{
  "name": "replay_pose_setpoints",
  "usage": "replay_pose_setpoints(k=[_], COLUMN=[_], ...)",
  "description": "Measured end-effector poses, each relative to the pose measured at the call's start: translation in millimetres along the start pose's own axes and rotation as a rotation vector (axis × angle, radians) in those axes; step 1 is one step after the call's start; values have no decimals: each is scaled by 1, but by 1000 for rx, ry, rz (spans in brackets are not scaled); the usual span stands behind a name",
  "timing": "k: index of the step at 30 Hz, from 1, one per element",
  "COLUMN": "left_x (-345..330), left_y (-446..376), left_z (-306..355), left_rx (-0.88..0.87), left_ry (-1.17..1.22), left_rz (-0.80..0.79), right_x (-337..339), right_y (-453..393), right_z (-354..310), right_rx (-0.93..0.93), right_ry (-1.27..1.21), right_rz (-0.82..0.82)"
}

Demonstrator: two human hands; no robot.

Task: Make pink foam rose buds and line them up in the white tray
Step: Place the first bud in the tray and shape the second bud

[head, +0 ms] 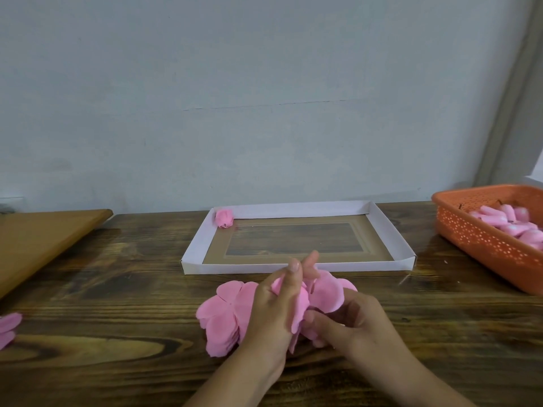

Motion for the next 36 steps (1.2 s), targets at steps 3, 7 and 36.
replay_pose_setpoints(k=[3, 7, 36], left_x=[-4, -7, -2], left_y=[3, 4, -5], left_z=[3, 1, -12], left_rx=[5, 44, 10], left_ry=[47, 99, 53], left_rz=[-31, -43, -43], right_x=[-2, -5, 3], right_y=[0, 2, 2], right_z=[1, 1, 12], right_rx=[-15, 16, 62], right_ry=[9, 16, 203], right_rz=[-5, -23, 157])
Point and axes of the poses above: each hand's wrist, its own y-axis away from the middle knuckle, its own x-axis out of the back of the hand, z = x × y, the point moved 3 cm from there along -y, towards the middle knuckle, and after that the axes turned 9 degrees about -z, right-handed, at the moved point
